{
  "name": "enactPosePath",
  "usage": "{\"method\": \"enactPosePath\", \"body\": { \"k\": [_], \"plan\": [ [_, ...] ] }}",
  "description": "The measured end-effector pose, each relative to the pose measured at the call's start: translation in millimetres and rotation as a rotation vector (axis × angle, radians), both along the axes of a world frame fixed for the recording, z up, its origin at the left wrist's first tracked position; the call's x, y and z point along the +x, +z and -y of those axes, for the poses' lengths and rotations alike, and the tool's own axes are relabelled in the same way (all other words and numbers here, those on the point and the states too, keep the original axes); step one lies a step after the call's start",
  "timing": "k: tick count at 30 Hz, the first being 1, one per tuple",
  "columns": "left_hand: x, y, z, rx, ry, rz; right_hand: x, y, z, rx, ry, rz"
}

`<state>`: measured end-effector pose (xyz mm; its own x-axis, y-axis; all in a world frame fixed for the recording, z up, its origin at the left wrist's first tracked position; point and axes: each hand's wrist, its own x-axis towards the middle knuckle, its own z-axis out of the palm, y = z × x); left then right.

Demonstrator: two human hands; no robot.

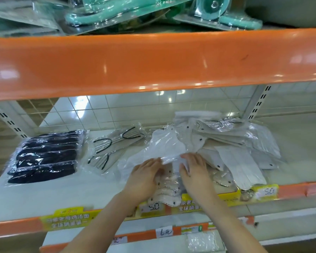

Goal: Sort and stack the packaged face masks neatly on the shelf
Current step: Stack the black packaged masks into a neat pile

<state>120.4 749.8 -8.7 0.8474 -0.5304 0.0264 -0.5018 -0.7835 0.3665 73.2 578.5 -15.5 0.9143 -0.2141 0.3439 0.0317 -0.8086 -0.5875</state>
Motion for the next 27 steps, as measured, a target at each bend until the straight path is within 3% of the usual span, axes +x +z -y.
{"method": "enactPosePath", "body": {
  "k": [2,6,13,16,21,25,27],
  "plan": [
    [8.3,-0.5,-11.1,-0.046,0.090,-0.019,-4.0,-6.1,-6.4,-0.102,0.025,-0.039],
    [25.9,-2.5,-19.9,-0.184,0.261,-0.230,-9.6,-3.0,-7.8,-0.169,0.088,-0.098],
    [39.4,7.8,14.8,-0.379,0.128,-0.199,-3.3,-1.6,-31.9,-0.453,0.145,-0.182],
    [41.2,10.0,35.1,-0.312,0.094,-0.219,-2.6,9.5,-37.0,-0.289,0.156,-0.268],
    [37.8,16.7,57.6,-0.195,0.168,-0.187,-1.6,22.7,-10.6,-0.040,-0.101,0.009],
    [31.3,17.1,74.9,0.081,0.152,-0.273,16.7,22.6,20.7,-0.136,-0.220,0.096],
    [27.4,11.0,79.0,0.212,0.143,-0.190,28.1,25.3,33.8,-0.163,-0.249,0.007]
  ]
}}
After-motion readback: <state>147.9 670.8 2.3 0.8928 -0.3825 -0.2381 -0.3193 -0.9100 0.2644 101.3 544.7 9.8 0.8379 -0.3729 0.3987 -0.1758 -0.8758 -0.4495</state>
